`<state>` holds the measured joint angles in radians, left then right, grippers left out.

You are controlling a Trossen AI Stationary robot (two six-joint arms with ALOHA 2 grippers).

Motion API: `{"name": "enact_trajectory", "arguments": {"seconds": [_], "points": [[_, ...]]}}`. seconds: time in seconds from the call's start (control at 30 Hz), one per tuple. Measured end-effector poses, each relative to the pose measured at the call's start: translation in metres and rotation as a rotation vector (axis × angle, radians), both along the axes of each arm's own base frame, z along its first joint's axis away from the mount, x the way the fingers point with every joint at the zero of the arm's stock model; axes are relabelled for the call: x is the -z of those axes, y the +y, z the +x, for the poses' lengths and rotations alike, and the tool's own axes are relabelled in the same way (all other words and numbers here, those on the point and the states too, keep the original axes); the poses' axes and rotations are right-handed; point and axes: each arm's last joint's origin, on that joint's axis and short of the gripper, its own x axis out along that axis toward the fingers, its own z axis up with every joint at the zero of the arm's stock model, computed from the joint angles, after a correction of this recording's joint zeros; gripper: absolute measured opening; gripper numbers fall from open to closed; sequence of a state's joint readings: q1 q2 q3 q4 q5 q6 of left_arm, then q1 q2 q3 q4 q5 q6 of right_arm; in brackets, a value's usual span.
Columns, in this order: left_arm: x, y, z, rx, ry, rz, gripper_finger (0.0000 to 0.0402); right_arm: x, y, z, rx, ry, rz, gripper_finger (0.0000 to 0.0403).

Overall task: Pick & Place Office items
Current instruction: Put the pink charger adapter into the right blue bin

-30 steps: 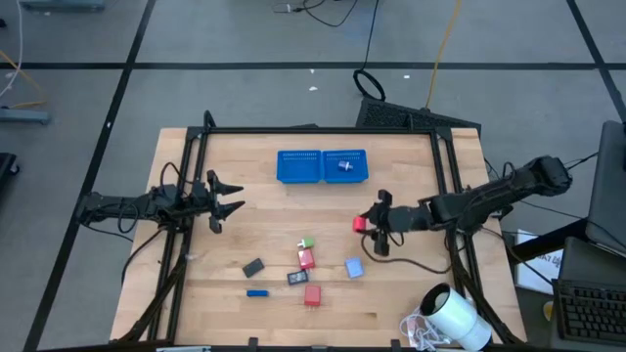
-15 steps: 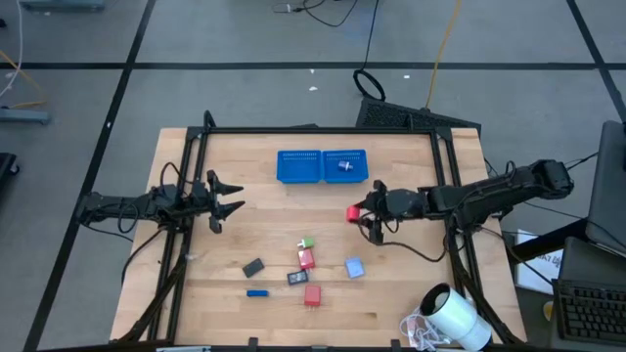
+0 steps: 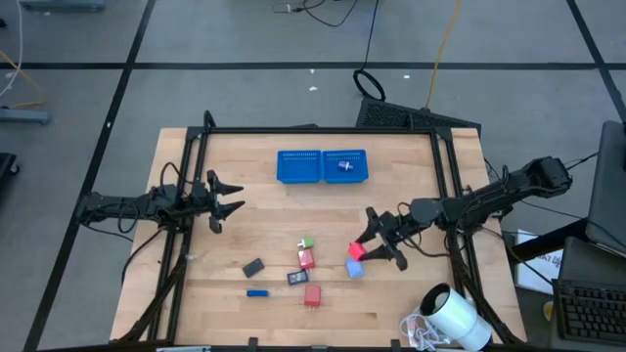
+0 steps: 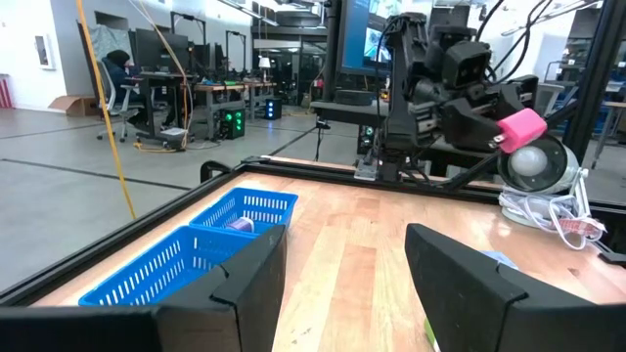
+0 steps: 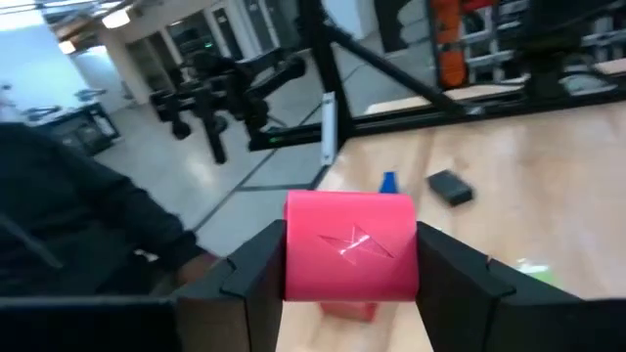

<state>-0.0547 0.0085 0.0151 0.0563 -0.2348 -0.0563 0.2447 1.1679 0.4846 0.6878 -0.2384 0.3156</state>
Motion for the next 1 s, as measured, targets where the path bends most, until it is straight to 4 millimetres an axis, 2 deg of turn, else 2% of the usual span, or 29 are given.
{"name": "enact_trajectory", "arguments": {"seconds": [0.27,0.57,1.0], "points": [[0.000,0.000,0.000,0.000,0.000,0.000,0.0214,0.013,0.012,-0.010,-0.060,0.056,0.027,0.0174],[0.000,0.000,0.000,0.000,-0.001,0.000,0.0214,0.001,0.032,-0.017,-0.155,-0.076,0.049,0.0174],[0.000,0.000,0.000,0.000,0.000,0.000,0.0214,0.001,0.033,-0.018,-0.156,-0.113,-0.009,0.0174]]}}
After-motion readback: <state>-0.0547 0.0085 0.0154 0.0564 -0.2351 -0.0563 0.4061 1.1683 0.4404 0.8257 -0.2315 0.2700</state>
